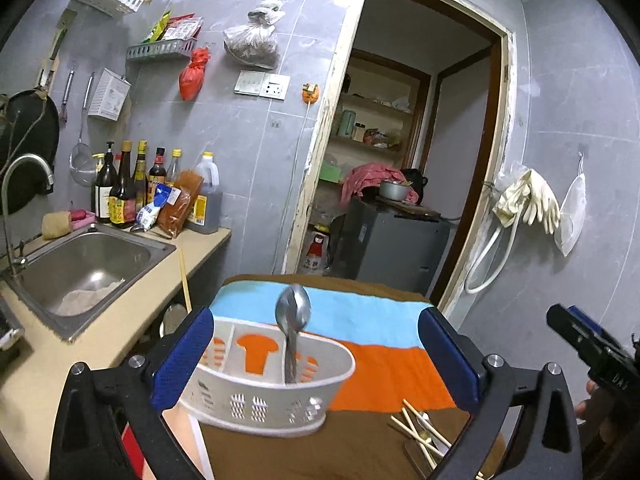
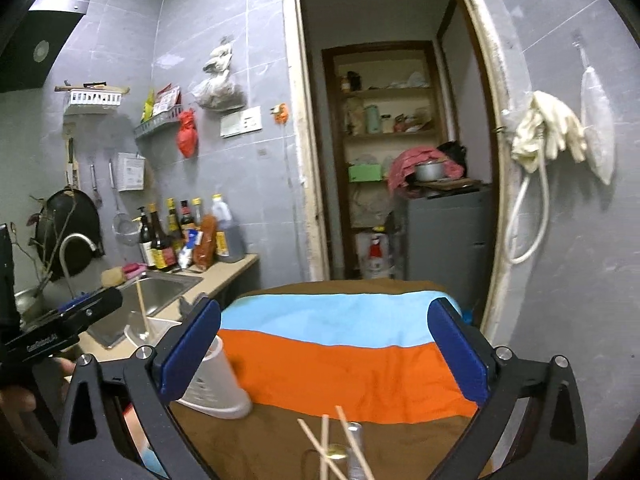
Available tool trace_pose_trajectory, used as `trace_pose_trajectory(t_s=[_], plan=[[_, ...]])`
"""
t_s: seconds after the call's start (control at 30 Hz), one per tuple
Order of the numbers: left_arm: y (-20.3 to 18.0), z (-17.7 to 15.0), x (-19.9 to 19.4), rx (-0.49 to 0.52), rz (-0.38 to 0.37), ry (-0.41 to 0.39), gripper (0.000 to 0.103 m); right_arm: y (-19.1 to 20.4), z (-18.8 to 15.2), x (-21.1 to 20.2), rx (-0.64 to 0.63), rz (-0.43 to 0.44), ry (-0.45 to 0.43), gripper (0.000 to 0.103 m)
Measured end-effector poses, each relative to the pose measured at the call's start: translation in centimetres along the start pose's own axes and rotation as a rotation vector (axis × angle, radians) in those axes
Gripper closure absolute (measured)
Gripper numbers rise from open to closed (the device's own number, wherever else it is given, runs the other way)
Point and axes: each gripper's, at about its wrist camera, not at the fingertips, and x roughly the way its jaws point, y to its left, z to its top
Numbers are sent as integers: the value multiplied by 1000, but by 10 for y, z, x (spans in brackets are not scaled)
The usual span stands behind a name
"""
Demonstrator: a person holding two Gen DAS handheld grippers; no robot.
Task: Organize utensils
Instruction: 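Move both grippers back down to the utensils on the cloth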
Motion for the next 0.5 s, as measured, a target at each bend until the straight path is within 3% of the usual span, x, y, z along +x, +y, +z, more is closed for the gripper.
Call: trace_pose_trajectory(t_s=[0.2, 0.5], plan=[[-30, -22, -8, 45, 17, 12, 0, -21, -8, -15, -32, -37, -8, 2], [-58, -58, 10, 25, -1, 148, 0, -65, -35, 0, -24, -12, 142, 2]])
